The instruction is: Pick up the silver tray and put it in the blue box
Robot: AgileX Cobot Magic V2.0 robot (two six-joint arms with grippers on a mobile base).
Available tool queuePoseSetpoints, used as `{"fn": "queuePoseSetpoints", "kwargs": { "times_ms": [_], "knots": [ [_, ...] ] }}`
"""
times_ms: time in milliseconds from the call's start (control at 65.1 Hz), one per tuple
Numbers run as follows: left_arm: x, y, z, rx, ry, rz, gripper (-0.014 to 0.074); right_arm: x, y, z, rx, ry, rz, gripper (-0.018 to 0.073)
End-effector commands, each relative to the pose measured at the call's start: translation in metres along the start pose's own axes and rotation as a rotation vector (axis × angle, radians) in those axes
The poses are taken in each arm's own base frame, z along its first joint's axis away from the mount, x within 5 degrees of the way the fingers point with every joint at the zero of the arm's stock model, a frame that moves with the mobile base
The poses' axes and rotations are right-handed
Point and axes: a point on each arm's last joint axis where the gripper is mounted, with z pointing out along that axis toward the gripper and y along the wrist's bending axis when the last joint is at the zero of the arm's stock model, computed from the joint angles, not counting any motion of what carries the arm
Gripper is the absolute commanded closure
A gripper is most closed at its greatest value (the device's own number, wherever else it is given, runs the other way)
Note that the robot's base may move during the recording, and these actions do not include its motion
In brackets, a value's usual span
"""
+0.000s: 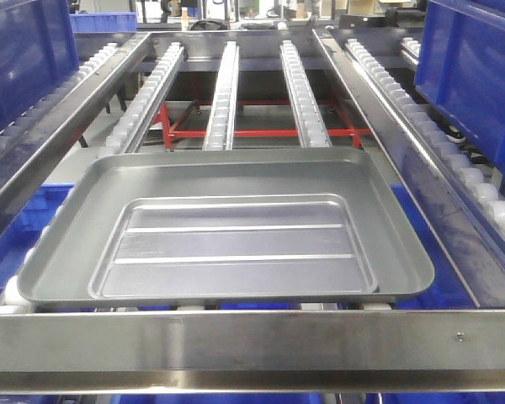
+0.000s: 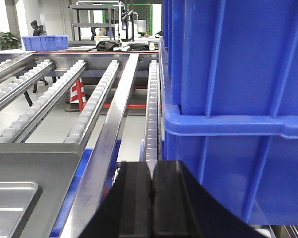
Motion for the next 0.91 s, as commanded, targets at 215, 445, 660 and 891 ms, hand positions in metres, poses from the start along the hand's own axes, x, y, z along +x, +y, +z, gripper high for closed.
{"fn": "queuePoseSetpoints", "kwargs": {
  "times_ms": [215,445,660,891],
  "knots": [
    [-0.009,0.000,-0.002,0.006,-0.105,-0.009,0.0699,-0.009,0.001,-0.002,-0.005,-0.106,-0.013,0.0510],
    [-0.009,0.000,-0.002,0.006,-0.105,-0.009,0.0699,-0.009,0.001,-0.002,-0.005,-0.106,-0.013,0.0510],
    [-0.009,0.000,-0.002,0.006,-0.105,-0.009,0.0699,-0.009,0.001,-0.002,-0.005,-0.110,-0.013,0.0510],
    [-0.027,-0.001,-0.004,0.013,-0.191,-0.019,0.0699,-0.023,0.002,-0.004,-0.013,-0.214,-0.026,0.0510]
  ]
}}
